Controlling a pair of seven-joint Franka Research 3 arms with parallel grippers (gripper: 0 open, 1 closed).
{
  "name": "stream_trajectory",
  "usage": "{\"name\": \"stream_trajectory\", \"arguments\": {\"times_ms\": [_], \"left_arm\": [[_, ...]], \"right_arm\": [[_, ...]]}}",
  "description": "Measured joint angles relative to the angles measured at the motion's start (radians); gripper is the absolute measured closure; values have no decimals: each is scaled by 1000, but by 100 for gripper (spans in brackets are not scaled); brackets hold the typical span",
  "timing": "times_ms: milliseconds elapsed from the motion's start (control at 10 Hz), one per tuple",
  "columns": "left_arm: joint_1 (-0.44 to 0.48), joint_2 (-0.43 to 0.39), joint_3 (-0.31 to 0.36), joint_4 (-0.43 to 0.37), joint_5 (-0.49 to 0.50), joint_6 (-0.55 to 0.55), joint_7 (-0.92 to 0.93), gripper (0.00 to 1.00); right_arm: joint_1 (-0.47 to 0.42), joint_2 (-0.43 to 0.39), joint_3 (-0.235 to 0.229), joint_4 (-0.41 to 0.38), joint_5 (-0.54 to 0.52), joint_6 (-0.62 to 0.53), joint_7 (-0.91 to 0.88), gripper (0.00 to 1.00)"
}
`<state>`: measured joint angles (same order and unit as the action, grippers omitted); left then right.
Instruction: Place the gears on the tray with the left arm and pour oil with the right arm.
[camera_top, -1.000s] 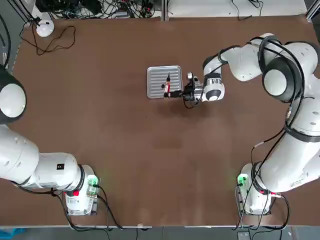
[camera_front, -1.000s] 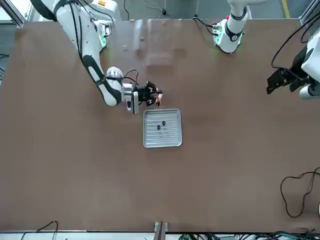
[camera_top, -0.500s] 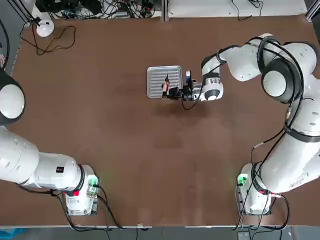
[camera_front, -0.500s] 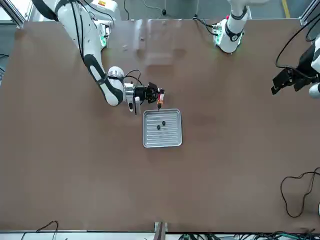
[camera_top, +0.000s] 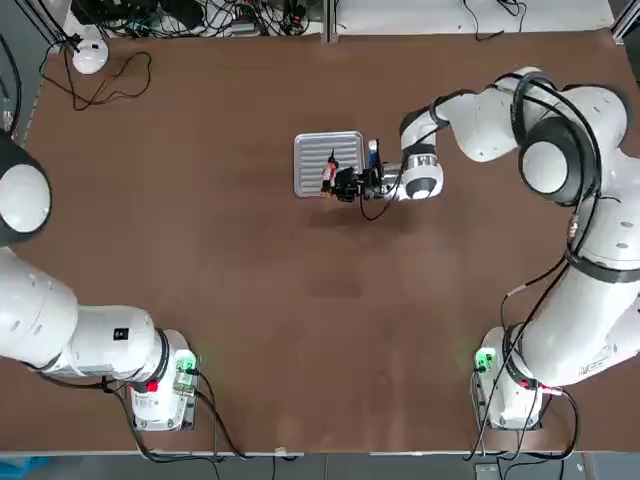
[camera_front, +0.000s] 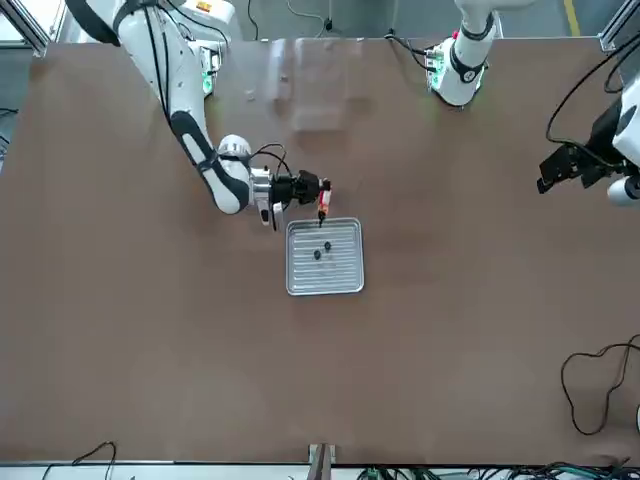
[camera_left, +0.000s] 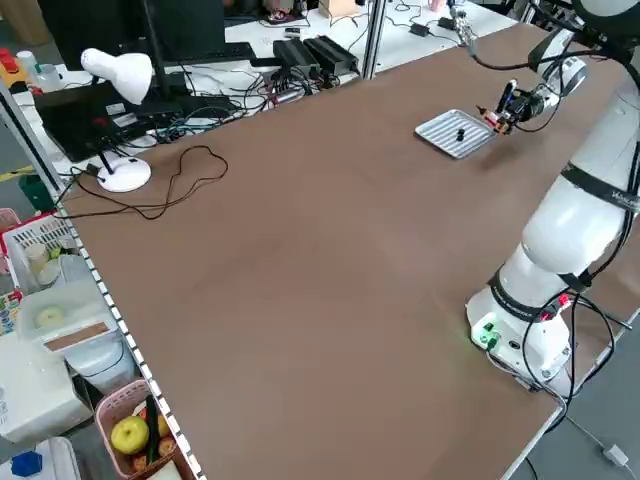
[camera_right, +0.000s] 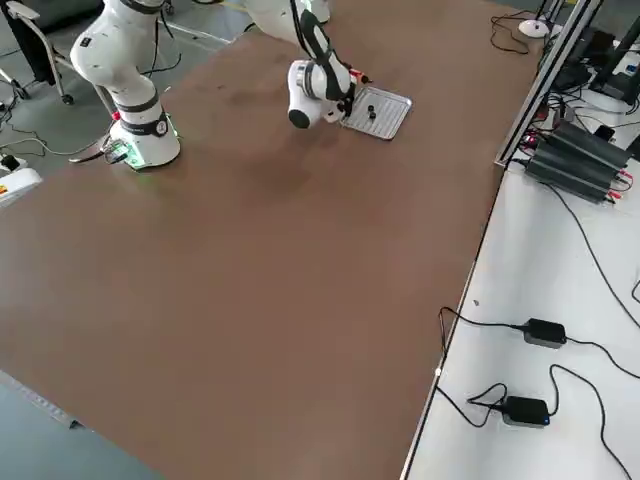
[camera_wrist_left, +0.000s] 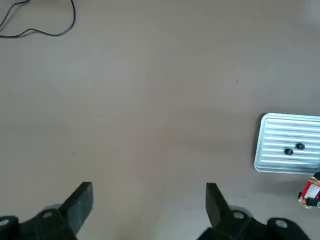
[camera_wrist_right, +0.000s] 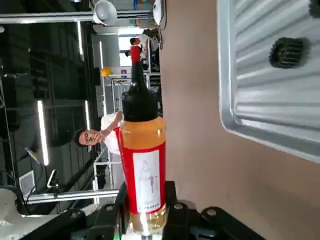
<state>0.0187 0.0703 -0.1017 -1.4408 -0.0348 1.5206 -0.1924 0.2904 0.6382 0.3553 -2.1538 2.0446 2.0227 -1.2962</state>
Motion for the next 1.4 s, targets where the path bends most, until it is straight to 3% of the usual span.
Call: {"name": "stream_trajectory", "arguments": {"times_ms": [1400], "left_arm": [[20,1,3,1,0,0,9,0]], "right_arm": [[0,54,-9,71,1,-39,569,69]]}}
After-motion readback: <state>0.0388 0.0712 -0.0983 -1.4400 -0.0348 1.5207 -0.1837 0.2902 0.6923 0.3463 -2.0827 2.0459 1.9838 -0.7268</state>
